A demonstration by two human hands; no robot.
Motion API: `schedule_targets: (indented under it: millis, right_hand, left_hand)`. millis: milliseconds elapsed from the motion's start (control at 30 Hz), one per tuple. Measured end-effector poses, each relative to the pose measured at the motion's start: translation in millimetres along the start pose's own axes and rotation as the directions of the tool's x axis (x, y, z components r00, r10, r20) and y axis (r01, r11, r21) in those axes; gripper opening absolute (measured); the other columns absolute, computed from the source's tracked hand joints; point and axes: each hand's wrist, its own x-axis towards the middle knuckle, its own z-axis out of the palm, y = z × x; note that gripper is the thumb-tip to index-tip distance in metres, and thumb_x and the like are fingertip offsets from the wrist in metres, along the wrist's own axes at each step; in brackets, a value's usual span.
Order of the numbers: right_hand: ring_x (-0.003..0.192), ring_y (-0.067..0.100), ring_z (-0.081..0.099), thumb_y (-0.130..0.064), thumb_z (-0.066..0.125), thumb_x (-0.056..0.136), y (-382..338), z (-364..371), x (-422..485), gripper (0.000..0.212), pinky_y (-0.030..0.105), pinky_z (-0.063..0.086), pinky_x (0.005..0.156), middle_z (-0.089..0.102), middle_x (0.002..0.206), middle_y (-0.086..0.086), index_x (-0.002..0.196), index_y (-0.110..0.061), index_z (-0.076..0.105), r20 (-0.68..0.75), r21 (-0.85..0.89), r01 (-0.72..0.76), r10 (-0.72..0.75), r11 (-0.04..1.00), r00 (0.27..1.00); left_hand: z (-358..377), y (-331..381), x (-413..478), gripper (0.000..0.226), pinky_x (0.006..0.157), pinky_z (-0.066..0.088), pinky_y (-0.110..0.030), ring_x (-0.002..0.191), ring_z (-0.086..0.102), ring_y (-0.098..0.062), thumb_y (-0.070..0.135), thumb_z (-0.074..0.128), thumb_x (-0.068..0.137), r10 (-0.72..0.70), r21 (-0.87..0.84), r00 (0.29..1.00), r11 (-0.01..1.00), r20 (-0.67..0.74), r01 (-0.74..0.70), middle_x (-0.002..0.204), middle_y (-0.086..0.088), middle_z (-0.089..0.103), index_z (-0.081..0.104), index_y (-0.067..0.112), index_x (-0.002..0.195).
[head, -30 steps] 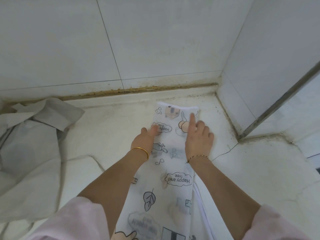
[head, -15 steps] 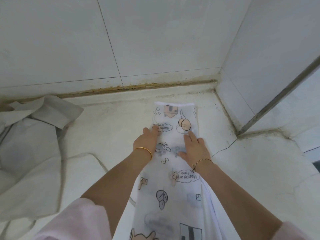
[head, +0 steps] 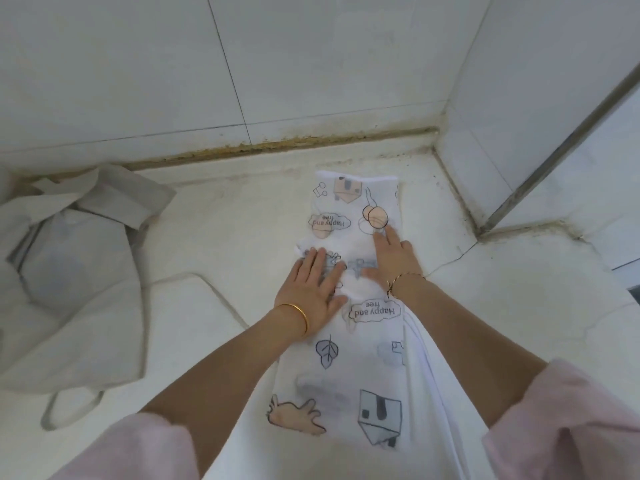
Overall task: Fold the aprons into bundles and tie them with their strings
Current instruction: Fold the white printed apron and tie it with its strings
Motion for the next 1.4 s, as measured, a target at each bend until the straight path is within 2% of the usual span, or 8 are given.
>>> schedule_targets:
  millis: [267, 433, 500, 600, 700, 867, 1133, 1400]
  right_hand:
    - [0.13, 0.032, 0.037, -0.043, 0.048, 0.092, -21, 36, -76, 0.063, 0.038, 0.033, 0.106, 0.008, 0.157, 0.006, 0.146, -0.027, 0.02, 0.027, 0.011, 0.198, -0.198, 0.98, 0.98]
    - [0.133, 0.035, 0.031, -0.044, 0.045, 0.094, -24, 36, -71, 0.063, 0.039, 0.027, 0.11, 0.003, 0.157, 0.008, 0.147, -0.026, 0.016, 0.049, -0.067, 0.156, -0.153, 0.985, 0.987]
    - [0.132, 0.036, 0.032, -0.043, 0.044, 0.094, -26, 33, -71, 0.063, 0.04, 0.027, 0.11, 0.002, 0.157, 0.007, 0.147, -0.027, 0.015, 0.061, -0.084, 0.145, -0.14, 0.986, 0.988]
    - [0.132, 0.037, 0.031, -0.042, 0.042, 0.095, -28, 32, -74, 0.061, 0.041, 0.028, 0.109, 0.001, 0.158, 0.006, 0.148, -0.027, 0.015, 0.082, -0.094, 0.123, -0.115, 0.988, 0.99]
    - [0.134, 0.037, 0.028, -0.043, 0.041, 0.095, -30, 33, -75, 0.062, 0.041, 0.027, 0.11, -0.002, 0.158, 0.003, 0.148, -0.029, 0.014, 0.114, -0.072, 0.115, -0.107, 0.991, 0.988]
    - [0.136, 0.037, 0.026, -0.043, 0.04, 0.096, -29, 30, -73, 0.063, 0.041, 0.025, 0.111, -0.004, 0.159, 0.002, 0.149, -0.029, 0.011, 0.144, -0.087, 0.103, -0.09, 0.991, 0.985]
    - [0.135, 0.038, 0.028, -0.043, 0.046, 0.093, -28, 32, -69, 0.064, 0.043, 0.027, 0.11, -0.002, 0.158, 0.0, 0.148, -0.032, 0.014, 0.151, -0.056, 0.093, -0.084, 0.994, 0.985]
    - [0.134, 0.036, 0.029, -0.047, 0.046, 0.093, -25, 32, -65, 0.065, 0.043, 0.03, 0.11, -0.003, 0.158, -0.002, 0.148, -0.033, 0.013, 0.176, -0.054, 0.092, -0.081, 0.994, 0.981]
  left_hand:
    - [7, -3, 4, 0.064, 0.117, -0.011, -0.038, 0.142, -0.023, -0.026, 0.055, 0.015, 0.097, 0.017, -0.042, 1.0, 0.999, -0.015, -0.018, 0.155, -0.011, -0.024, -0.011, 0.029, 0.15]
    - [-33, -23, -16, 0.048, 0.109, 0.025, -0.034, 0.132, 0.033, -0.034, 0.026, 0.054, 0.091, -0.142, -0.422, 0.96, 0.906, -0.243, 0.027, 0.141, -0.017, 0.034, 0.044, 0.011, 0.136]
    - [-42, -28, -36, 0.044, 0.1, 0.041, -0.037, 0.114, 0.049, -0.031, 0.023, 0.057, 0.09, -0.4, -0.718, 0.915, 0.653, -0.057, 0.24, 0.127, -0.016, 0.043, 0.044, 0.008, 0.129]
    - [-42, -23, -72, 0.046, 0.073, 0.056, -0.036, 0.077, 0.058, -0.024, 0.017, 0.061, 0.09, -0.334, -0.904, 0.87, 0.102, 0.363, 0.416, 0.097, -0.014, 0.052, 0.037, 0.001, 0.125]
    - [-34, -15, -102, 0.037, 0.058, 0.057, -0.027, 0.066, 0.06, -0.022, 0.016, 0.06, 0.092, -0.192, -0.896, 0.876, -0.063, 0.442, 0.439, 0.081, -0.014, 0.058, 0.045, -0.006, 0.118]
    - [-26, -19, -111, 0.047, 0.072, 0.05, -0.032, 0.091, 0.056, -0.023, 0.029, 0.066, 0.087, -0.397, -0.787, 0.844, 0.358, 0.36, 0.503, 0.102, -0.01, 0.051, 0.04, 0.004, 0.118]
    - [-31, -18, -132, 0.017, 0.052, 0.041, -0.016, 0.054, 0.053, -0.004, 0.019, 0.064, 0.089, -0.14, -0.952, 0.947, 0.054, 0.29, 0.3, 0.068, 0.003, 0.057, 0.055, 0.016, 0.074]
    - [-40, -11, -138, 0.055, 0.056, 0.029, -0.024, 0.058, 0.036, -0.013, 0.066, 0.056, 0.066, 0.044, -0.825, 0.934, 0.486, 0.353, 0.289, 0.064, 0.002, 0.043, 0.055, 0.011, 0.075]
